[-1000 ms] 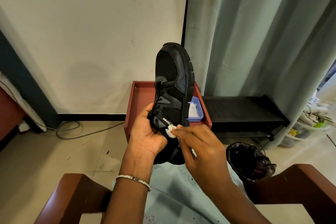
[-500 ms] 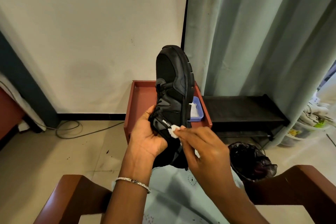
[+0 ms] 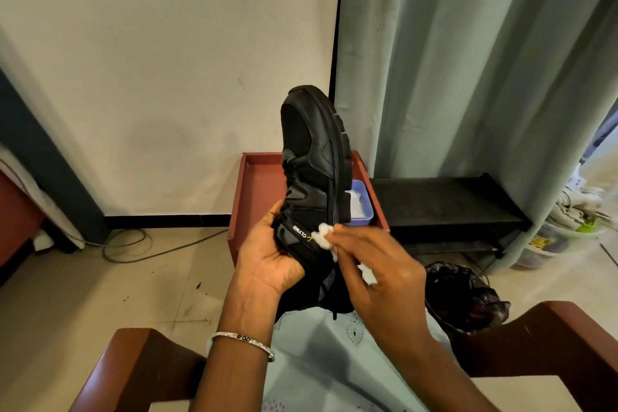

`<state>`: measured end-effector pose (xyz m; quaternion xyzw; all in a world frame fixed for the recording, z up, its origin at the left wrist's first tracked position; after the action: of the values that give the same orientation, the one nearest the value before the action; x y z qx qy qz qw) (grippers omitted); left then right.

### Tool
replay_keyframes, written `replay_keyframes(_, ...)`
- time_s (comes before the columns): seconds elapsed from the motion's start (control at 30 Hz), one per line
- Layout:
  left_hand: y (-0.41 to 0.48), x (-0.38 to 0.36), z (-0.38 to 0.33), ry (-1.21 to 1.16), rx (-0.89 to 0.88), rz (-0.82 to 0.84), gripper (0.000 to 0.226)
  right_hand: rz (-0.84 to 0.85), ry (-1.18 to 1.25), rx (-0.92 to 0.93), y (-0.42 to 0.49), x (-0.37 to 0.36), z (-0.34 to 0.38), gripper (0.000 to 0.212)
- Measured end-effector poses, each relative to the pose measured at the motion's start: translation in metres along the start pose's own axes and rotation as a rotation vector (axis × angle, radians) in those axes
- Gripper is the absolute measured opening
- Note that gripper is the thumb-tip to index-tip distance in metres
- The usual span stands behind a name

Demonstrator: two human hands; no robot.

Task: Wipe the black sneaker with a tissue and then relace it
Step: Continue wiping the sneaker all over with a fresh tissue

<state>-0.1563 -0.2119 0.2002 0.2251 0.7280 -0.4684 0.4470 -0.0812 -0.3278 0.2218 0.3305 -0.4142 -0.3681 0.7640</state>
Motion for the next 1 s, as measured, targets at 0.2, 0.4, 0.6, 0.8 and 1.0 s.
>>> replay_keyframes(0.2, 0.0, -0.008, 0.014, -0.03, 0.073, 0.074, 0.039, -0.063, -0.039, 0.069, 0.019, 0.011, -0.005, 0.019)
replay_keyframes(0.4, 0.002, -0.009, 0.012, -0.003, 0.026, 0.092, 0.036, -0.054, -0.043, 0.05, 0.045, 0.013, -0.012, 0.015)
replay_keyframes(0.6, 0.006, 0.003, 0.001, 0.026, 0.001, 0.053, 0.032, 0.437, -0.069, 0.039, 0.031, 0.01, -0.016, 0.016)
replay_keyframes(0.8, 0.012, -0.002, 0.015, 0.051, 0.061, 0.05, 0.031, 0.164, -0.105, 0.042, 0.063, 0.024, -0.021, 0.012)
replay_keyframes(1.0, 0.005, -0.003, 0.011, 0.029, 0.027, 0.044, 0.034, 0.103, -0.042, -0.004, 0.041, 0.016, -0.02, 0.011)
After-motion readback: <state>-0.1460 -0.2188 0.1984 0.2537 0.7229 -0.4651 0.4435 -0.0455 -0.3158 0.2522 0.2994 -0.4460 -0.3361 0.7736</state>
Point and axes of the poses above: each hand's wrist, its own y-axis towards the middle knuckle, its own x-axis out of the back of the hand, z = x × y, the point moved 5 cm from there along y, towards the middle knuckle, and after that the axes turned 4 degrees about -z, right-handed, at the moved point
